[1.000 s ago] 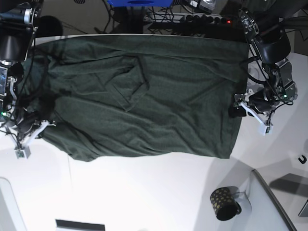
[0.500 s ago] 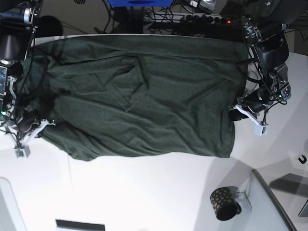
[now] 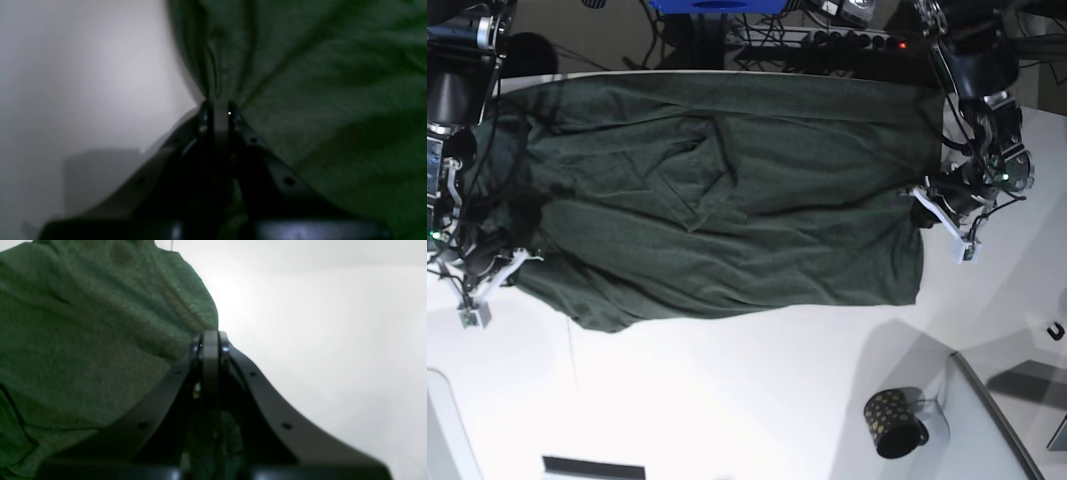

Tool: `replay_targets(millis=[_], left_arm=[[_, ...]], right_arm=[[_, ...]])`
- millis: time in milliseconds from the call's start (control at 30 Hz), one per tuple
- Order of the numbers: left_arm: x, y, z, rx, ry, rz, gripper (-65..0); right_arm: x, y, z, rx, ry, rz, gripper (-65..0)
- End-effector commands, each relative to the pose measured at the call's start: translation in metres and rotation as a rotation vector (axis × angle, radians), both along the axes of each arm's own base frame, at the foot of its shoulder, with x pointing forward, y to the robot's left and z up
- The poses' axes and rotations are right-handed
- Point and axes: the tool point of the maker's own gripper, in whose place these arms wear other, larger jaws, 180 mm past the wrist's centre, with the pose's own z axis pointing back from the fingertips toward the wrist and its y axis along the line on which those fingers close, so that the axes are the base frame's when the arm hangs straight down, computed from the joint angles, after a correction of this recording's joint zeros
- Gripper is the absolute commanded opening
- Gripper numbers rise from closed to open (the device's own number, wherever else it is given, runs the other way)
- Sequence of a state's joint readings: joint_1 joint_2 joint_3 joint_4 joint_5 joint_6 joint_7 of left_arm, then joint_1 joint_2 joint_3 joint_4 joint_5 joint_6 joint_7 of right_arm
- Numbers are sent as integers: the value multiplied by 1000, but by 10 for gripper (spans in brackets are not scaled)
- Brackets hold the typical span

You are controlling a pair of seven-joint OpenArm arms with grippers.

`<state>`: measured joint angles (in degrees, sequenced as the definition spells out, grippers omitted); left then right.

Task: Layout the t-shirt on the table in an organized manner, then fold the t-shirt properly
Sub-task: 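Lower the left gripper onto the shirt's side edge and grasp it, then slide the left gripper along the side edge toward the hem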

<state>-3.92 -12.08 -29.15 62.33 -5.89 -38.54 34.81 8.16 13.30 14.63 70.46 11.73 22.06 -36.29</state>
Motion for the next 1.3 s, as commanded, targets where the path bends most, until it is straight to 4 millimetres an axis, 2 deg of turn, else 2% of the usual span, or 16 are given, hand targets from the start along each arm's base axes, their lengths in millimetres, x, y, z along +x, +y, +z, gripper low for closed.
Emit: replay_targets(millis=[0, 100, 267, 400, 700, 733, 800, 867, 967, 1033, 1133, 1267], left_arm=[[10, 12, 16, 38, -32, -3, -650], [4, 14, 18, 61, -7, -12, -650], [-16, 17, 13, 84, 37, -20, -650], [-28, 20, 20, 133, 58, -43, -650], [-38, 23, 27, 179, 73, -60, -650], [-42, 23, 25, 179, 81, -61, -620], [-42, 23, 27, 184, 76, -63, -451], [-49, 25, 26, 193, 86, -68, -309], [-49, 27, 30, 206, 79, -69, -168], [-49, 36, 33, 216, 74, -26, -125], [-42, 57, 44, 229, 42, 70, -125], [-12, 63, 57, 215, -7, 93, -125]], right_arm=[[13, -7, 18, -13, -57, 2, -650], [13, -6, 17, -11, -55, 2, -650], [12, -6, 15, -9, -50, 1, -650], [12, -6, 14, -9, -48, 1, -650], [12, -5, 14, -7, -48, 1, -650], [12, -5, 14, -7, -48, 1, -650], [12, -5, 14, -7, -48, 1, -650], [12, -5, 14, -7, -48, 1, -650], [12, -6, 14, -9, -48, 1, -650], [12, -6, 14, -9, -48, 1, -650], [12, -6, 15, -9, -50, 1, -650], [12, -5, 15, -10, -49, 3, -650]])
